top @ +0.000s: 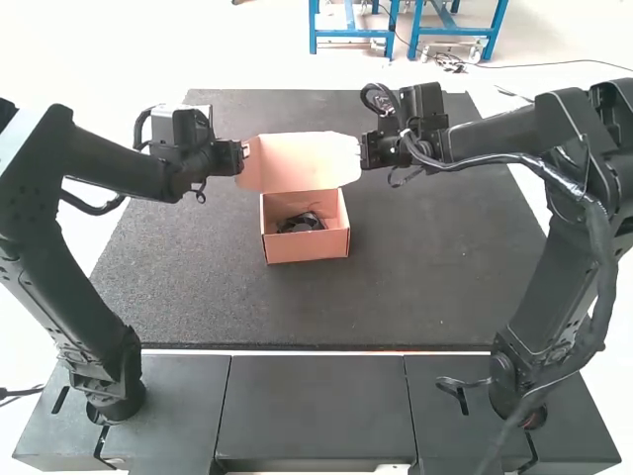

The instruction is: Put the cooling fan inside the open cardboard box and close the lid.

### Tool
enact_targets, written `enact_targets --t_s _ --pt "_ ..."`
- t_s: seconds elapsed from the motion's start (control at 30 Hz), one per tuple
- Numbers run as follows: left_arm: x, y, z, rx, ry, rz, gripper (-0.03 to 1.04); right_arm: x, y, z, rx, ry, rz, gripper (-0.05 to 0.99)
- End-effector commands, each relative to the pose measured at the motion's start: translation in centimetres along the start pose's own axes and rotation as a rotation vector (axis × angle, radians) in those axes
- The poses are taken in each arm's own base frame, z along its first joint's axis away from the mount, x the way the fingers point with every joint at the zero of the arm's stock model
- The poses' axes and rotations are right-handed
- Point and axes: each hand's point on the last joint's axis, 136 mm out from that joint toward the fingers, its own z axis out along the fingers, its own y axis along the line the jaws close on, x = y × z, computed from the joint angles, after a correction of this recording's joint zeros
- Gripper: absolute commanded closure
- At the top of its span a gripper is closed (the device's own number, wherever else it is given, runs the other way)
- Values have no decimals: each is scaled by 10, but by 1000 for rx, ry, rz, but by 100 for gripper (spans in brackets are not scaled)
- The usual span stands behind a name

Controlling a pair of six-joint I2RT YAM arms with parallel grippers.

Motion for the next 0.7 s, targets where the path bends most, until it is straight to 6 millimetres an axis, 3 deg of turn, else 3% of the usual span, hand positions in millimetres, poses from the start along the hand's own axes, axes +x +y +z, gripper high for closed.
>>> enact_targets --t_s 0.0,0.6,0.67 --pt "-19 -8 0 29 -35 -11 49 26 4 1 -32 65 17 96" --pt "-27 -12 -20 30 -19 -40 50 27 6 0 -46 68 17 96" --pt "-30 -12 -23 31 -25 -44 61 24 6 -3 -45 61 16 96"
